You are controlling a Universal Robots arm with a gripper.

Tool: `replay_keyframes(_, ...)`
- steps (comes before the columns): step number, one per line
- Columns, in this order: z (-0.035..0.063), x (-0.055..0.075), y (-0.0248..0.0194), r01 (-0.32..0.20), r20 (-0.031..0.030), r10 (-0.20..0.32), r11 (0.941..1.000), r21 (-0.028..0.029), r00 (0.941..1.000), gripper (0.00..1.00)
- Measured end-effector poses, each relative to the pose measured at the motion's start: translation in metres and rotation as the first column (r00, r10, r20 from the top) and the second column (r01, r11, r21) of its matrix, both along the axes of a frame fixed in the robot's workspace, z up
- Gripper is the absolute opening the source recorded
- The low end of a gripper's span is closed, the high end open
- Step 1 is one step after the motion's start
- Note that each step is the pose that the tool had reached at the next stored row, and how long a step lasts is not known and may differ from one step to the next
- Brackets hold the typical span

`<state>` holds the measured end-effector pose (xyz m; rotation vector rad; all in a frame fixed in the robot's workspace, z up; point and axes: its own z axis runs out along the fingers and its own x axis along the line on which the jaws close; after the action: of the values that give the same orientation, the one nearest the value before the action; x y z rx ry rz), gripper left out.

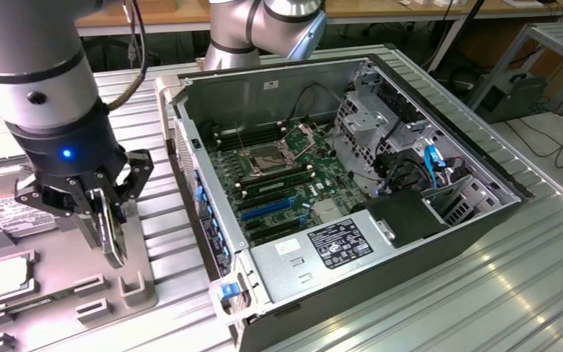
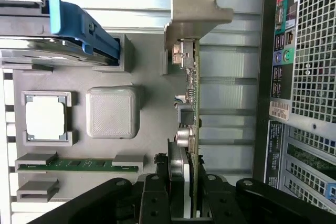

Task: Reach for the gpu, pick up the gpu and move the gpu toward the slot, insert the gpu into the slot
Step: 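Pick up the gpu and move the gpu toward the slot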

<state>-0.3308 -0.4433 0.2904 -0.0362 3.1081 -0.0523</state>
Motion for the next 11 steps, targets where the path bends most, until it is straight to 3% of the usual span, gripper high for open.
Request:
replay_keyframes(8, 0.0378, 0.0, 0.0008, 0.0, 0.0, 0.0, 1.0, 0.0, 1.0, 0.29)
replay_keyframes(11, 0.0416, 0.0, 0.0008, 0.0, 0.0, 0.0, 1.0, 0.0001, 1.0, 0.29)
